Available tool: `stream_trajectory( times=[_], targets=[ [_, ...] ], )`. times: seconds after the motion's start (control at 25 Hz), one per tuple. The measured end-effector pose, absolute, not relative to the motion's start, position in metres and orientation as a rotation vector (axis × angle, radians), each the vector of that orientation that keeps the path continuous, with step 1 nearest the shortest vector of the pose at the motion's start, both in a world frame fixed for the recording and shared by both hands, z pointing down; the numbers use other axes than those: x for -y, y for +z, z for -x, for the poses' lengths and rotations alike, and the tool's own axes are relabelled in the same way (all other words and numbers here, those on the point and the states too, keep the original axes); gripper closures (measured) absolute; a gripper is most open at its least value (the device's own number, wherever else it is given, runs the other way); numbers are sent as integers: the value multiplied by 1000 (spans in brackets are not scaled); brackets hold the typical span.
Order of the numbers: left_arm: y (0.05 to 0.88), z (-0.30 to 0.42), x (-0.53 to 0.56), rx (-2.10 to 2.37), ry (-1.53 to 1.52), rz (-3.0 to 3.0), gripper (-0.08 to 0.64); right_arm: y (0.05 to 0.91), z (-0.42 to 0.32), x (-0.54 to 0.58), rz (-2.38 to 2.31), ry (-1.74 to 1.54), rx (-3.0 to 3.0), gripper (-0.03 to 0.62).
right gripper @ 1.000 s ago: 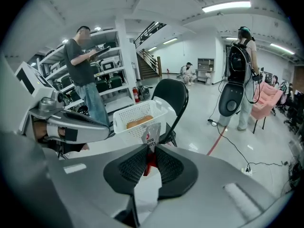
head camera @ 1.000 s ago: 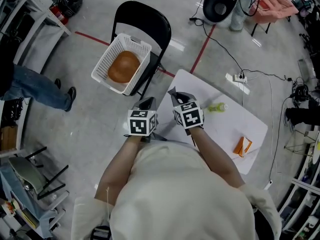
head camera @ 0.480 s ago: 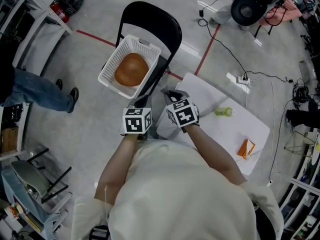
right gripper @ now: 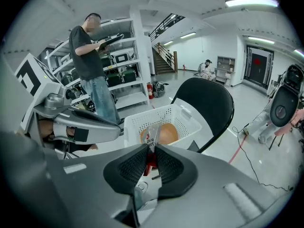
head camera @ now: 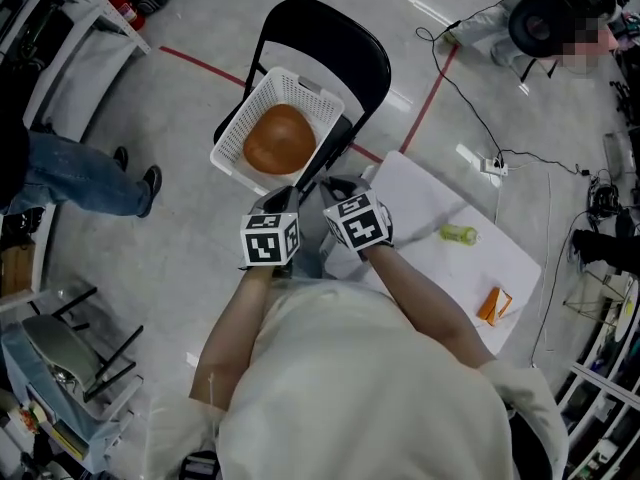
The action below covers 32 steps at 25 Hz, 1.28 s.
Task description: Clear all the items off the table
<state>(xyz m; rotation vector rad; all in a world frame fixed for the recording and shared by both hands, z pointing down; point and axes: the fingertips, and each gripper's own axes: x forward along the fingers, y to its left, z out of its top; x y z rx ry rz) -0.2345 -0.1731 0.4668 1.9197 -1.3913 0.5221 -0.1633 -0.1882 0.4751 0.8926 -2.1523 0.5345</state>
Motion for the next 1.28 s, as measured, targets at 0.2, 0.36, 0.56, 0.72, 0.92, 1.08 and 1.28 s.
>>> stream_trajectory(
  times=[0.2,0.36,0.56,0.72,0.92,1.08,1.28],
  targets=[
    [475,267,183,1417,513,-1870,551,482,192,202,-864,541,2152,543],
    [482,291,189,1430,514,-1834,551,490,212,213,-850,556,2148,543],
    [492,314,195,1423,523,-1798,551,501,234,224,-850,597,2130,543],
    [502,330,201,1416,533,-1781,551,512,247,232,-861,627,2106,541],
    [513,346,209,1401,545,-1768,551,526,258,244,-876,657,2074,541],
    [516,355,216,1391,546,-1769,551,531,265,252,-891,672,2062,532],
    [518,360,220,1382,540,-1771,551,534,268,256,-915,690,2056,477]
  ],
)
